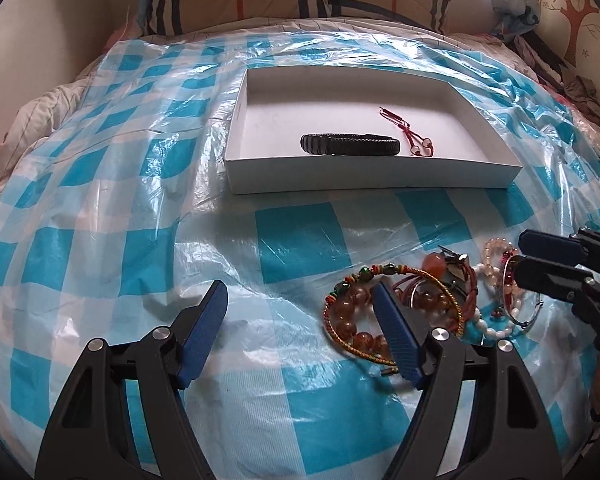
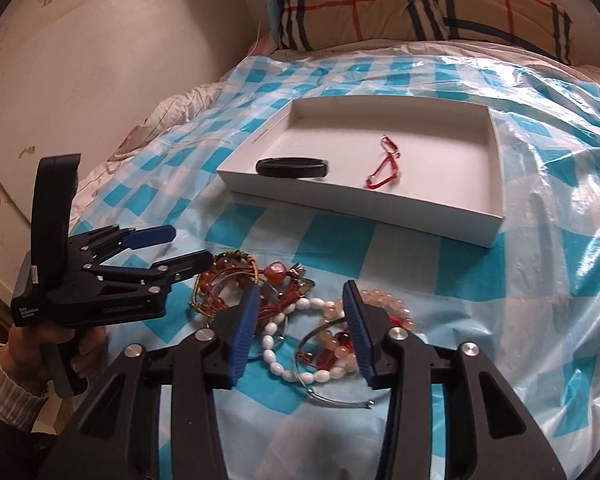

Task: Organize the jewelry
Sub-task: 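Grasp the multicolour beaded bracelet with the left gripper while the right grasps the red pendant cord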

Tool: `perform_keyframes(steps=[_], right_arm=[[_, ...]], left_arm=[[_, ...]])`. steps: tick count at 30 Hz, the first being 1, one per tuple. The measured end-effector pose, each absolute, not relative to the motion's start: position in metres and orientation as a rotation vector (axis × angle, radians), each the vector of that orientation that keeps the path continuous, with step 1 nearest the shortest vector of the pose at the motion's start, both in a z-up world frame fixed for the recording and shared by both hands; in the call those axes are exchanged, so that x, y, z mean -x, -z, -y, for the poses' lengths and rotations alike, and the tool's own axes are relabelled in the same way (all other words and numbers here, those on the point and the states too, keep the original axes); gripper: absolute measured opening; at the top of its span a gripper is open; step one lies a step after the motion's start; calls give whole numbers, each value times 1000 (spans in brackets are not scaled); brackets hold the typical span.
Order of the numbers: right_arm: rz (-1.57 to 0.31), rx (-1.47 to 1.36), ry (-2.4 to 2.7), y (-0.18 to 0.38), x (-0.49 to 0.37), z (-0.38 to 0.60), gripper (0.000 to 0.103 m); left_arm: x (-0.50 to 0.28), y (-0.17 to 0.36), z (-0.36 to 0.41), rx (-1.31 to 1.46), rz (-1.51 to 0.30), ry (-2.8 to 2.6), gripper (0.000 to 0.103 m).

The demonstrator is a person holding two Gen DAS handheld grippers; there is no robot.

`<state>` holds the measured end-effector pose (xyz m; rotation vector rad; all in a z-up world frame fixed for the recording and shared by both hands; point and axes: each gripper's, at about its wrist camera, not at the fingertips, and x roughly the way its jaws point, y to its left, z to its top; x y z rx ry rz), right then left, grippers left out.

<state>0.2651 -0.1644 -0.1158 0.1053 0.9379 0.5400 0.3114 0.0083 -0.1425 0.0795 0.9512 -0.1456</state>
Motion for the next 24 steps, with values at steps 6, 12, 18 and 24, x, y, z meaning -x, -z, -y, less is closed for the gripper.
perform_keyframes(steps=[6, 12, 18, 24], right_arm=[[-1028, -100, -564, 142, -283, 146, 27], [-1007, -110, -565, 139, -280, 151, 5], [-965, -118, -544, 126, -265, 163, 5], [-927, -147, -531, 111, -253, 175, 5]], left_arm=[[-316, 151, 0, -78, -980, 191, 45], [-302, 154, 6, -68, -997, 261, 13], [-283, 141, -15, 29, -1005, 297, 13], [-270, 136, -25, 12, -1023, 309, 12]])
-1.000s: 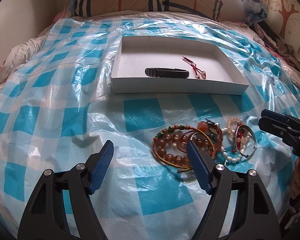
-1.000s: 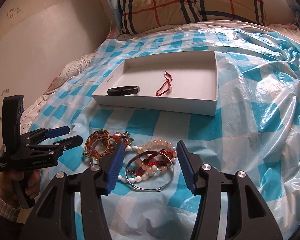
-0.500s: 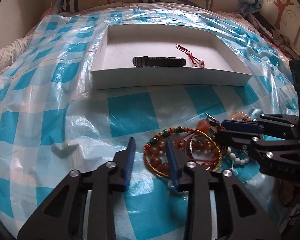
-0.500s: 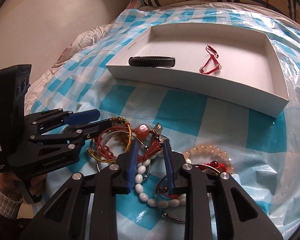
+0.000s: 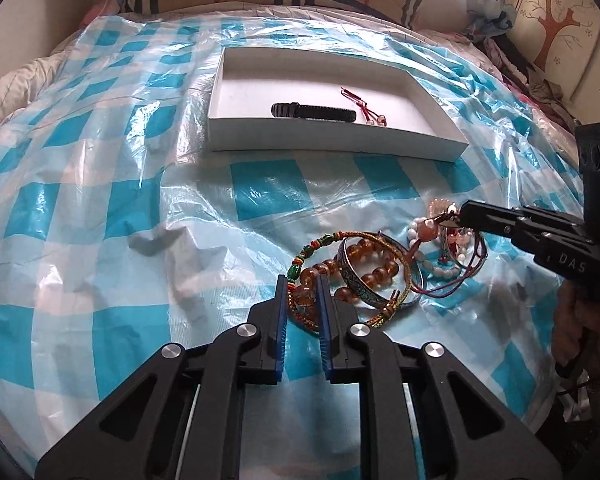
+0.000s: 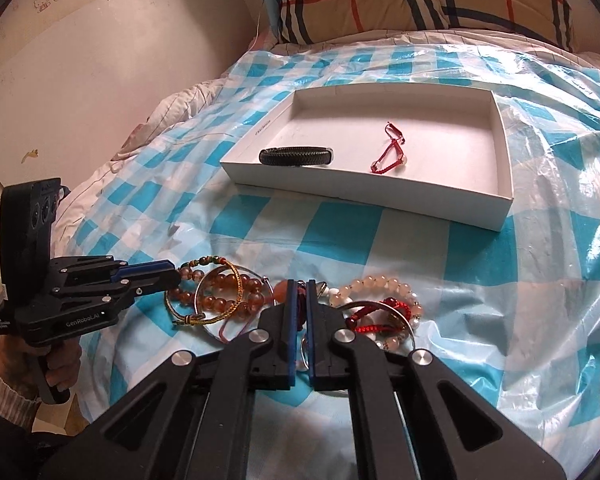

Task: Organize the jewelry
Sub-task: 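Grasp the multicolour beaded bracelet with the left gripper while the right grasps the red pendant cord, then lift both held bracelets and carry them over the white tray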

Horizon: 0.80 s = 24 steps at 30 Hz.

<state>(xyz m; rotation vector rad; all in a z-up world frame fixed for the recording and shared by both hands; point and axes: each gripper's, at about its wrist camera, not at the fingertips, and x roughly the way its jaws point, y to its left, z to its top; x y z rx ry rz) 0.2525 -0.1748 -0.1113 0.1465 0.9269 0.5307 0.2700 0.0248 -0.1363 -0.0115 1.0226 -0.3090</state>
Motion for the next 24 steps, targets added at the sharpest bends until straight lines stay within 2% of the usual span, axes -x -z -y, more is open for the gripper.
perform_keyframes(steps=[5, 8, 10, 15, 17, 18, 22, 24], right_arm=[[-934, -148, -533, 111, -246, 178, 5], [-948, -158, -538, 116, -246, 179, 5], [-954, -163, -541, 118, -245, 178, 5], [-956, -172, -545, 120, -244, 176, 5], [-957, -171, -545, 120, -243, 175, 5], [-957, -172, -545, 120, -243, 175, 5], [-956, -177, -544, 118, -241, 176, 5], [-950, -180, -542, 116, -239, 178, 5]], left_arm=[[-269, 135, -33, 21, -1033, 304, 13], [-275, 135, -39, 24, -1020, 297, 25], [-282, 135, -41, 31, -1008, 301, 40], [-302, 153, -35, 54, -1048, 347, 43], [-306, 157, -34, 80, -1054, 339, 33], [-308, 157, -32, 95, -1062, 346, 22], [-302, 152, -14, 17, -1054, 320, 6], [-296, 145, -9, -16, -1041, 314, 5]])
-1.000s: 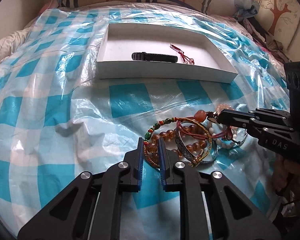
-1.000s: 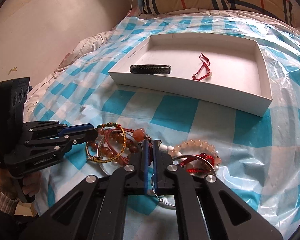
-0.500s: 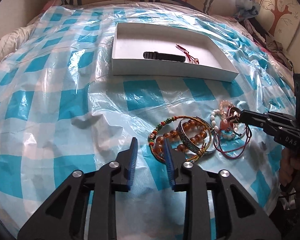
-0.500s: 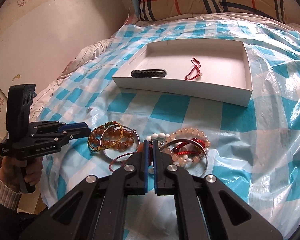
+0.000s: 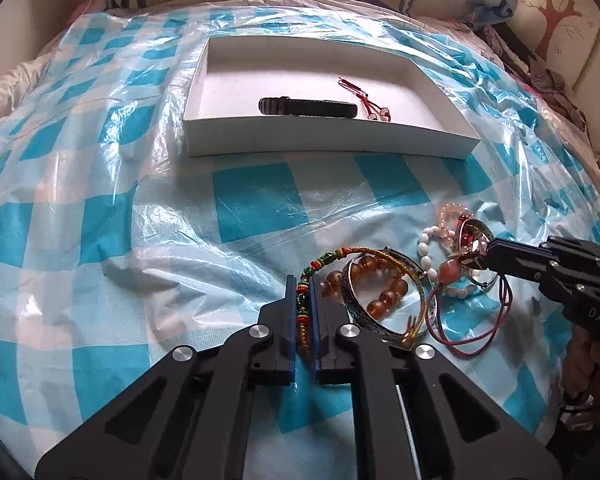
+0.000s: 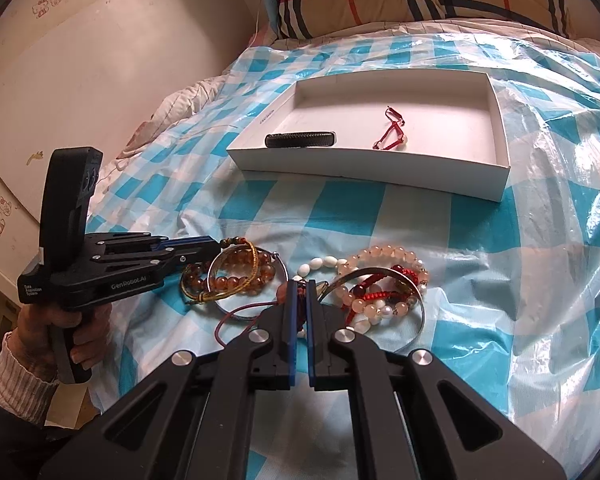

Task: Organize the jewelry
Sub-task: 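Lift both held bracelets and carry them over the white tray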

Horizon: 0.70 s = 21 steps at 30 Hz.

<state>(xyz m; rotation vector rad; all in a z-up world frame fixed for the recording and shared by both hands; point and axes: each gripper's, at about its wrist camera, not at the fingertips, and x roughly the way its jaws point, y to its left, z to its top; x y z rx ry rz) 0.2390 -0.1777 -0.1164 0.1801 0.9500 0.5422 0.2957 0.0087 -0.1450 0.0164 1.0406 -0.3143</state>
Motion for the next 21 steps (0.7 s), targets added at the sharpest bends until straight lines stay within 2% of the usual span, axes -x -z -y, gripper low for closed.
perform_keyframes(steps=[11, 21], right_arm=[[-901, -229, -529, 99, -228, 193, 5], [-785, -280, -530, 59, -213, 199, 5]], left_arm=[[-264, 85, -40, 88, -913, 318, 5], [-241, 50, -24, 69, -826, 330, 5]])
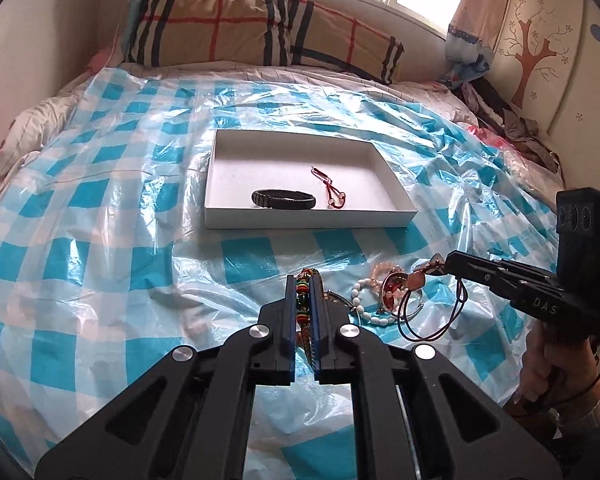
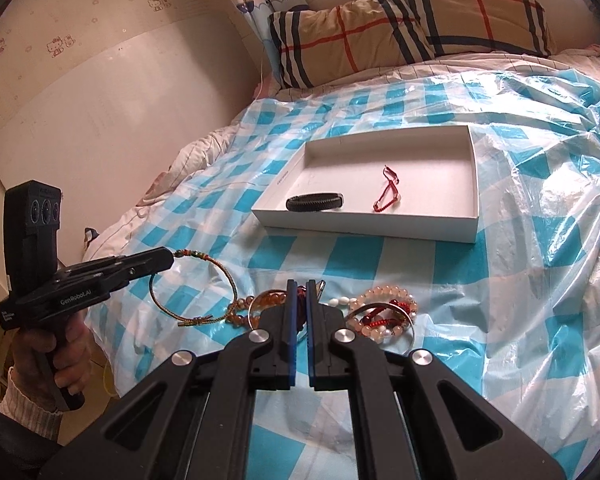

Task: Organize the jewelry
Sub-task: 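Lift both held bracelets and carry them over the white tray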

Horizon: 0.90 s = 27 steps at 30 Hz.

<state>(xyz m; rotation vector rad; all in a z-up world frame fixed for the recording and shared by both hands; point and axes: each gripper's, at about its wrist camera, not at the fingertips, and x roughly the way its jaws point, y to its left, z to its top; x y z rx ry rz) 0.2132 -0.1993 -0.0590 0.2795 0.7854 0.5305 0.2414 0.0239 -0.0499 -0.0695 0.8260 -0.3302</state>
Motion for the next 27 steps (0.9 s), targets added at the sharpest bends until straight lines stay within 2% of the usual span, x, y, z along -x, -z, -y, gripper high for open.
perform_keyframes(steps=[27], right_arm=[[-649, -281, -523, -10, -158, 204, 5]], left_arm=[[-184, -9, 5, -50, -697, 253, 5]])
